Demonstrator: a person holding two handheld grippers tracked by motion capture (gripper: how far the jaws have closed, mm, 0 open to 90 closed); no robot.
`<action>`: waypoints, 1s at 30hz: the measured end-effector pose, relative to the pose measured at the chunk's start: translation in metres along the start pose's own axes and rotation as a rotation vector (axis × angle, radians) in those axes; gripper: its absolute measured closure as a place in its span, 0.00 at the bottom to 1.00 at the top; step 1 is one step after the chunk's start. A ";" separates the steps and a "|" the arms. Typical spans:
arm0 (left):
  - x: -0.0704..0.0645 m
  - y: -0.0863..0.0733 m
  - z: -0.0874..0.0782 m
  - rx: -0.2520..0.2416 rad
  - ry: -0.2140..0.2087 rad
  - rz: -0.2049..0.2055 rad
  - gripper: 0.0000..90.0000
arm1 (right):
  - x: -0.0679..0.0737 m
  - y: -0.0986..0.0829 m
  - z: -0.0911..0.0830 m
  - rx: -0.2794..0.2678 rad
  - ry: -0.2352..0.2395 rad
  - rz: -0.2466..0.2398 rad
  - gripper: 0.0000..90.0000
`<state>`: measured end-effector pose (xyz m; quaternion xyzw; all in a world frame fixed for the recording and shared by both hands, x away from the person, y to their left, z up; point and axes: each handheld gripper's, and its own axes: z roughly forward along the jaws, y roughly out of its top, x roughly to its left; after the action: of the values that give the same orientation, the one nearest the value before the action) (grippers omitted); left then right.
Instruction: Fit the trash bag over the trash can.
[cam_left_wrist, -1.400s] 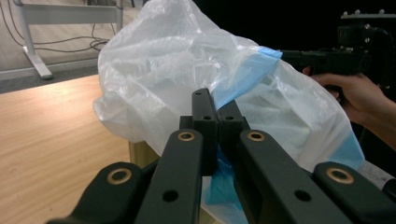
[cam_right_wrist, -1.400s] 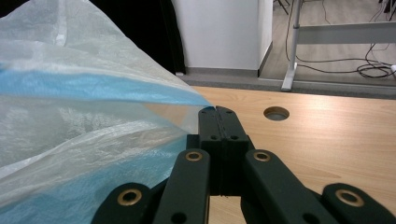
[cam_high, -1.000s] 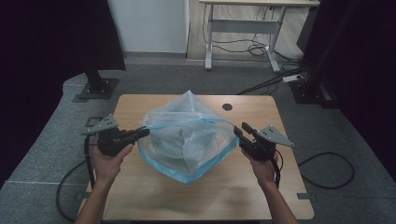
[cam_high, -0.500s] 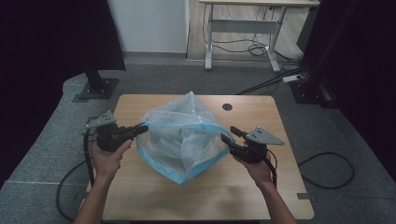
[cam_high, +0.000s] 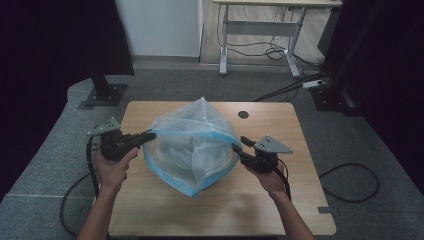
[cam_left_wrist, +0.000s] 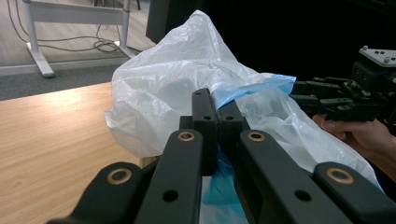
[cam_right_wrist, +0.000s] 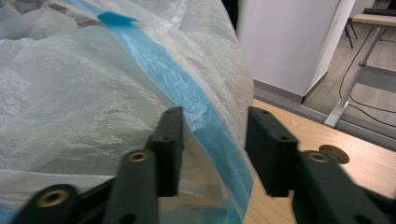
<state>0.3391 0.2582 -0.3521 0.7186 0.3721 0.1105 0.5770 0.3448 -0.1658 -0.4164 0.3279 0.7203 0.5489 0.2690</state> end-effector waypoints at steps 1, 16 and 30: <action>0.000 0.000 0.000 -0.001 0.000 -0.001 0.99 | -0.001 0.000 0.000 -0.002 0.000 0.006 0.69; -0.001 -0.001 0.002 0.001 -0.014 -0.007 0.99 | 0.006 0.006 0.001 -0.059 0.088 0.008 0.60; -0.006 0.007 0.006 -0.011 -0.056 -0.013 0.99 | -0.002 0.006 0.011 -0.057 0.026 0.020 0.62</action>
<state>0.3415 0.2496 -0.3459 0.7158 0.3600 0.0885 0.5918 0.3555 -0.1600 -0.4136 0.3203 0.7045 0.5761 0.2631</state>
